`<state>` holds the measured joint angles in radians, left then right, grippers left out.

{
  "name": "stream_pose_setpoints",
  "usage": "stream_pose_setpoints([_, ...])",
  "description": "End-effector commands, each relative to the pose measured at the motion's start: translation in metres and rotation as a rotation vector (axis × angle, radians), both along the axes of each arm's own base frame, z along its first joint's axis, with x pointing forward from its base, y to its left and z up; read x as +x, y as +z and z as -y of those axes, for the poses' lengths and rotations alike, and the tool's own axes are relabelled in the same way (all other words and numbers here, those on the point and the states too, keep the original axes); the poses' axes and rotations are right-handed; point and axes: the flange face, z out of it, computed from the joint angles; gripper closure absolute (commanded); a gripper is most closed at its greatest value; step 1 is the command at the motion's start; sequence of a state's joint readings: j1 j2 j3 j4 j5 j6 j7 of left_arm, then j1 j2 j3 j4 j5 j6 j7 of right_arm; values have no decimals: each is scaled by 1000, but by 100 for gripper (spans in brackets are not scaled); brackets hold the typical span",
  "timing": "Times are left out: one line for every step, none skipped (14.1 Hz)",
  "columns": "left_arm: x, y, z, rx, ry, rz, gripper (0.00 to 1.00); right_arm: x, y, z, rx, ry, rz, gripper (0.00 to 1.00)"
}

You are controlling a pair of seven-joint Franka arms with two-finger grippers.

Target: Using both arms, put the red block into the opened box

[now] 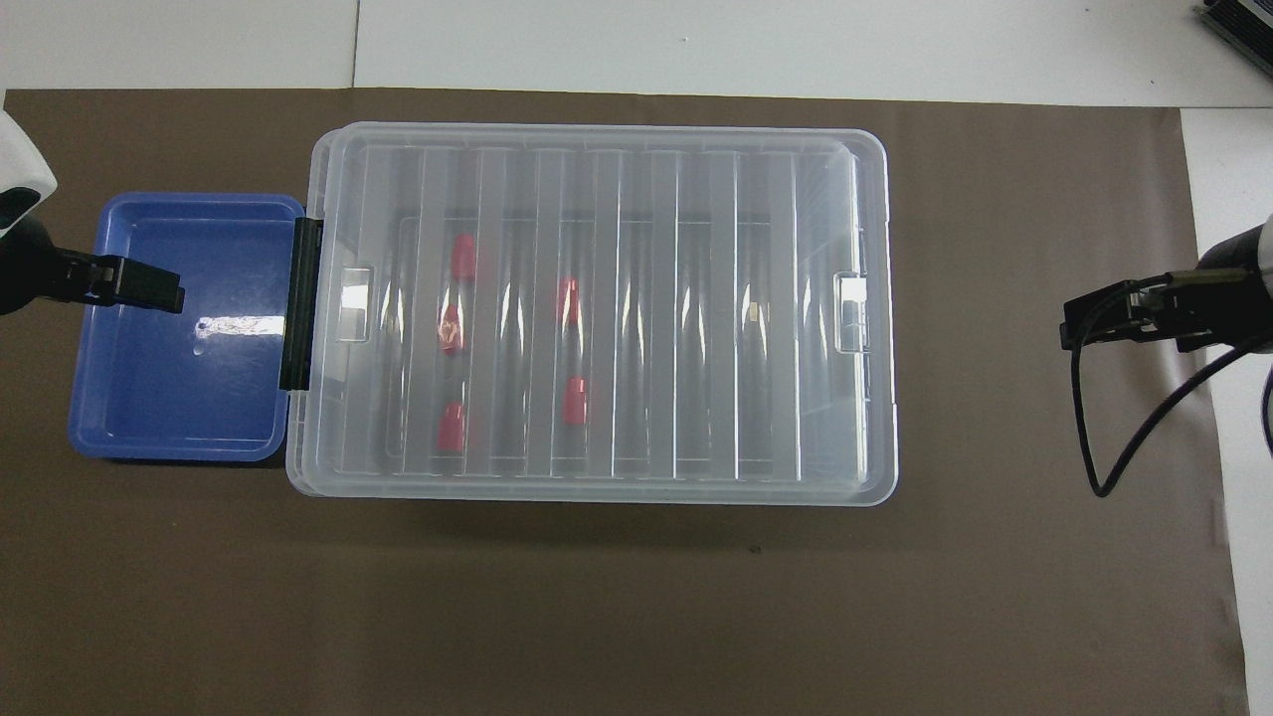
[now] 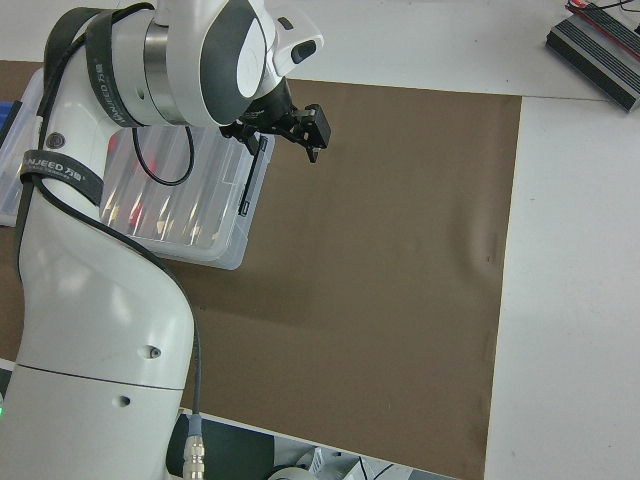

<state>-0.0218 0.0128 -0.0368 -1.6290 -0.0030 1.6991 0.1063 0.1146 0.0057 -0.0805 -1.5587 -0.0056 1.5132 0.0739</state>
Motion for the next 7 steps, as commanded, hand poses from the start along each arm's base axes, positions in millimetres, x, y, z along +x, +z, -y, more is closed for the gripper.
stream_pose_setpoints([-3, -1, 1, 17, 10, 13, 0, -4, 3, 1, 5, -11, 13, 0])
stream_pose_setpoints([-2, -1, 1, 17, 12, 13, 0, -4, 3, 2, 6, -8, 13, 0])
stream_pose_setpoints([-2, 0, 1, 16, 19, 14, 0, -4, 3, 1, 4, -6, 14, 0])
stream_pose_setpoints([-2, 0, 2, 14, 54, 18, 0, -4, 3, 2, -3, -6, 17, 0])
stream_pose_setpoints([-2, 1, 3, 10, 100, 19, 0, -3, 4, 3, -15, -3, 26, 0])
stream_pose_setpoints([-2, 0, 3, 10, 106, 19, 0, -2, 7, -1, -34, 7, 26, 0])
stream_pose_setpoints([-2, 0, 3, 10, 103, 21, 0, -3, 7, -2, -42, 10, 24, 0])
